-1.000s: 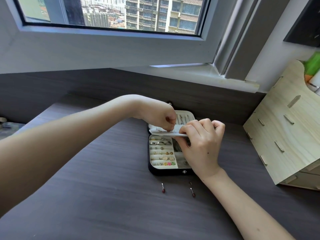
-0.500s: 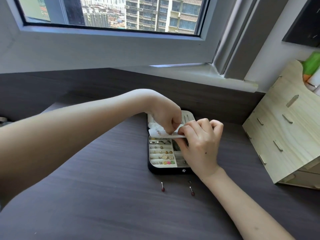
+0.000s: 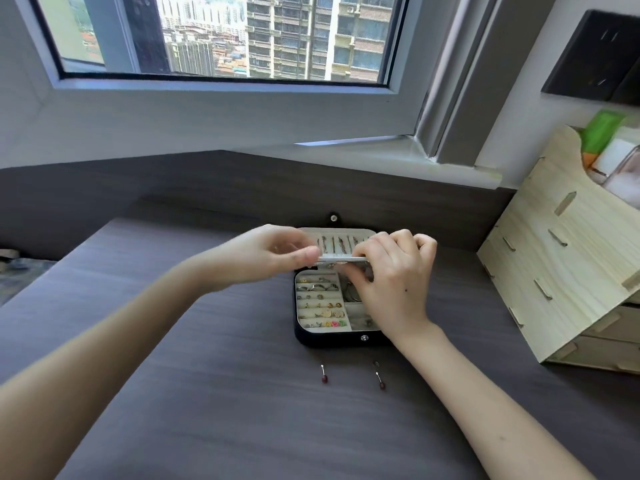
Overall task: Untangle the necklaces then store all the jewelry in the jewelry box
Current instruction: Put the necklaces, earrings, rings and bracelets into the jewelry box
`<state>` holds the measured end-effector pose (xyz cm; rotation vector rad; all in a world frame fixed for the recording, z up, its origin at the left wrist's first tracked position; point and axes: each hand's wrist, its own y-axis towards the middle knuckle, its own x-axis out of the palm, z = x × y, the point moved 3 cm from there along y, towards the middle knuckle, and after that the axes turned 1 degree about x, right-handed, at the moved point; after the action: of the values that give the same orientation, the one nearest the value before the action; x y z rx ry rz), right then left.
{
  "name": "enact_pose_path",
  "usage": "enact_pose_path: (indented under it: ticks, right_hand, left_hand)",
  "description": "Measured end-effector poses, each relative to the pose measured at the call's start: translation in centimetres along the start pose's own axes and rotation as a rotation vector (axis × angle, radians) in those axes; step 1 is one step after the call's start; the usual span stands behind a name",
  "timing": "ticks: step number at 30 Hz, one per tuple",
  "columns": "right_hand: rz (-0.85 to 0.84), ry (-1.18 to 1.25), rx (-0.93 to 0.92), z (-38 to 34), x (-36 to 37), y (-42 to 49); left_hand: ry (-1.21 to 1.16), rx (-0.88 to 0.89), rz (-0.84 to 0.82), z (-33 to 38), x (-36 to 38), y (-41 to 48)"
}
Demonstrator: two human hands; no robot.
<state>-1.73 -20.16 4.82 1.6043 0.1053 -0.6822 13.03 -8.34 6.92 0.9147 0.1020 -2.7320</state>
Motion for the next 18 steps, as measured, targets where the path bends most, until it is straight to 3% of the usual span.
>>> enact_pose_path:
  ticks: [6, 11, 15, 18]
  right_hand:
    - [-0.16, -0.031, 0.054, -0.3, -0.8, 1.7]
    - [-0.096, 0.06, 0.023, -0.2, -5.7, 0.5]
    - [-0.446, 0.22, -0.019, 0.8, -7.0, -4.0]
    - [-0.619, 0.137, 0.011, 0.9, -6.8, -7.0]
  left_hand:
    - [-0.152, 0.108, 0.312, 0.0, 0.5, 0.3]
    - [-0.23, 0.05, 0.525, -1.5, 0.7, 1.7]
    - [-0.309, -0.005, 0.63, -2.6, 1.6, 2.7]
    - [-0.337, -0.044, 0.646, -3.2, 2.4, 3.0]
